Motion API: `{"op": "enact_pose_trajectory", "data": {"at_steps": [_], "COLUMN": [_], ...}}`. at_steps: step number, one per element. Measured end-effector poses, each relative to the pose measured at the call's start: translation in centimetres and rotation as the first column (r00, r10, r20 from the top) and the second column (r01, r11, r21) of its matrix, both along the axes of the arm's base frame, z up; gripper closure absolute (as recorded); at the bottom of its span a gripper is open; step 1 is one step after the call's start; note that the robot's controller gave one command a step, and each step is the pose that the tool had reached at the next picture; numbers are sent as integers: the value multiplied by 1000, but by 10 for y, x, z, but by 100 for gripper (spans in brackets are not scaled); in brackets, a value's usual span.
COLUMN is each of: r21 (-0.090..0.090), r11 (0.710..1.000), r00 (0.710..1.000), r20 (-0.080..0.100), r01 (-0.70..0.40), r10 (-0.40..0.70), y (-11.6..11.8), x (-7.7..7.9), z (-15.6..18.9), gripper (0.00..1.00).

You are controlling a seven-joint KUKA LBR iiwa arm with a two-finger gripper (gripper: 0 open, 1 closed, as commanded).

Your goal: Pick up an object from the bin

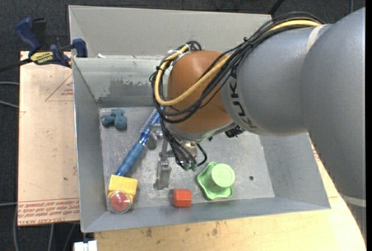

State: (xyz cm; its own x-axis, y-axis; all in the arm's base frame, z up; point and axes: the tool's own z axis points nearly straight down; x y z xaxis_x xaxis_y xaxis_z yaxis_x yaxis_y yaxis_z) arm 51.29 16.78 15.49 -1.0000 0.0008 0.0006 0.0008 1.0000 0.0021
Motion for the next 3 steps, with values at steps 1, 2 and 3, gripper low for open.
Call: {"op": "enact_pose_trajectory", "data": {"at_steps": [1, 2, 3], "r21": [-1, 0, -3], "r11": [989, 990, 836], "r00": [989, 990, 836], "r20": [1, 3, 9], "r01": [-145, -144, -548], "r10": [145, 144, 548], "y": [38, 38, 51], "x": [73, 74, 80], "z": [-89, -85, 94], "gripper": [0, 100, 100]}}
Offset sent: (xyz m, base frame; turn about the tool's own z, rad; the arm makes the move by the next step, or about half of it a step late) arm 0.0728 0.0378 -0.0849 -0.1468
